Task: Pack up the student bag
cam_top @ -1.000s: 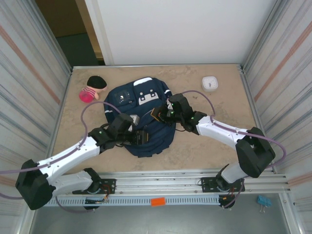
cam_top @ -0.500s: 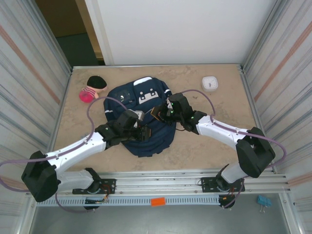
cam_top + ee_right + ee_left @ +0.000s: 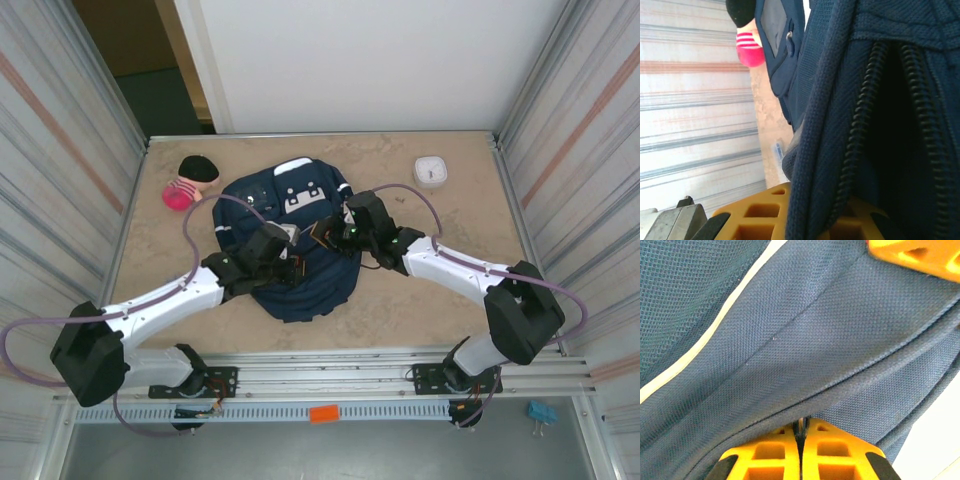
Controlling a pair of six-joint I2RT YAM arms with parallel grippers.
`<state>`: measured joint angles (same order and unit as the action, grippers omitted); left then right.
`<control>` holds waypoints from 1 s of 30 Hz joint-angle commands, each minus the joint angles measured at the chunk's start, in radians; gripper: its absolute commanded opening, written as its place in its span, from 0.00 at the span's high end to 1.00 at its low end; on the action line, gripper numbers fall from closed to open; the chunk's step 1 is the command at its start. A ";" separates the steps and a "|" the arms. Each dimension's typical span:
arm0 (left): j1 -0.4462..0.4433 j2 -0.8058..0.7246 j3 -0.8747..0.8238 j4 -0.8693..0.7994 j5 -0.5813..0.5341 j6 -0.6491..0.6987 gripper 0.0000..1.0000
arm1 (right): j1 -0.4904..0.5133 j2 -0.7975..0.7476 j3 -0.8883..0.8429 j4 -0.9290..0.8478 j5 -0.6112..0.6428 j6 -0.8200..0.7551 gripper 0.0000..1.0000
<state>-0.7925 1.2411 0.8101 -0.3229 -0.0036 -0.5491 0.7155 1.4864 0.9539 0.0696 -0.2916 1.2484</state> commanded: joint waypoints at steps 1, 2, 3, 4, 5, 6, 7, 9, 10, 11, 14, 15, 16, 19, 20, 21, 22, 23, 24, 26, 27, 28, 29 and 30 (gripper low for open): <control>0.010 -0.043 -0.010 -0.067 -0.104 0.012 1.00 | -0.046 -0.074 0.039 -0.007 -0.053 -0.047 1.00; 0.011 -0.059 -0.025 -0.082 -0.109 0.011 1.00 | -0.064 -0.083 0.036 -0.016 -0.061 -0.055 1.00; 0.013 -0.080 -0.045 -0.099 -0.115 0.010 1.00 | -0.091 -0.090 0.032 -0.035 -0.073 -0.067 1.00; 0.016 -0.106 -0.065 -0.113 -0.122 0.004 1.00 | -0.119 -0.100 0.031 -0.058 -0.090 -0.068 1.00; 0.020 -0.127 -0.083 -0.124 -0.127 -0.002 1.00 | -0.142 -0.107 0.030 -0.077 -0.104 -0.096 1.00; 0.026 -0.155 -0.103 -0.133 -0.133 -0.009 1.00 | -0.167 -0.114 0.027 -0.095 -0.119 -0.115 1.00; 0.034 -0.185 -0.124 -0.139 -0.136 -0.012 1.00 | -0.188 -0.121 0.025 -0.109 -0.127 -0.124 1.00; 0.048 -0.238 -0.155 -0.140 -0.140 -0.012 1.00 | -0.220 -0.125 0.024 -0.124 -0.153 -0.136 1.00; 0.057 -0.262 -0.169 -0.132 -0.139 -0.007 1.00 | -0.233 -0.124 0.026 -0.126 -0.170 -0.138 1.00; 0.064 -0.280 -0.181 -0.123 -0.140 0.004 1.00 | -0.241 -0.121 0.026 -0.126 -0.175 -0.138 1.00; 0.097 -0.306 -0.205 -0.075 -0.111 0.042 1.00 | -0.245 -0.114 0.032 -0.120 -0.181 -0.133 1.00; 0.110 -0.310 -0.207 -0.048 -0.084 0.054 1.00 | -0.243 -0.113 0.032 -0.115 -0.181 -0.123 1.00; 0.119 -0.307 -0.209 -0.014 -0.051 0.069 1.00 | -0.237 -0.113 0.031 -0.109 -0.178 -0.112 0.93; 0.124 -0.288 -0.206 0.088 0.020 0.097 1.00 | -0.202 -0.119 0.022 -0.086 -0.145 -0.086 0.67; 0.124 -0.280 -0.202 0.113 0.040 0.100 1.00 | -0.185 -0.120 0.017 -0.076 -0.129 -0.042 0.62; 0.124 -0.266 -0.198 0.140 0.064 0.102 1.00 | -0.163 -0.121 0.009 -0.059 -0.111 -0.022 0.58; 0.124 -0.252 -0.192 0.159 0.086 0.103 1.00 | -0.139 -0.118 0.000 -0.037 -0.093 0.001 0.57; 0.124 -0.242 -0.186 0.175 0.101 0.104 1.00 | -0.118 -0.115 -0.007 -0.016 -0.077 0.021 0.56; 0.122 -0.231 -0.180 0.191 0.116 0.104 1.00 | -0.091 -0.104 -0.015 0.009 -0.057 0.044 0.55; 0.121 -0.216 -0.173 0.214 0.140 0.105 1.00 | -0.045 -0.085 -0.023 0.052 -0.027 0.077 0.55; 0.121 -0.212 -0.170 0.225 0.149 0.108 1.00 | -0.022 -0.070 -0.024 0.067 -0.014 0.090 0.55; 0.119 -0.211 -0.168 0.229 0.153 0.110 1.00 | -0.005 -0.055 -0.019 0.078 -0.005 0.097 0.55; 0.118 -0.211 -0.167 0.231 0.155 0.111 1.00 | 0.010 -0.039 -0.016 0.094 0.004 0.106 0.55; 0.118 -0.211 -0.165 0.231 0.157 0.113 1.00 | 0.022 -0.022 -0.009 0.105 0.004 0.109 0.55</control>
<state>-0.6735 1.0344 0.6071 -0.1806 0.1081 -0.4660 0.7109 1.4246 0.9432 0.0879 -0.3397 1.3018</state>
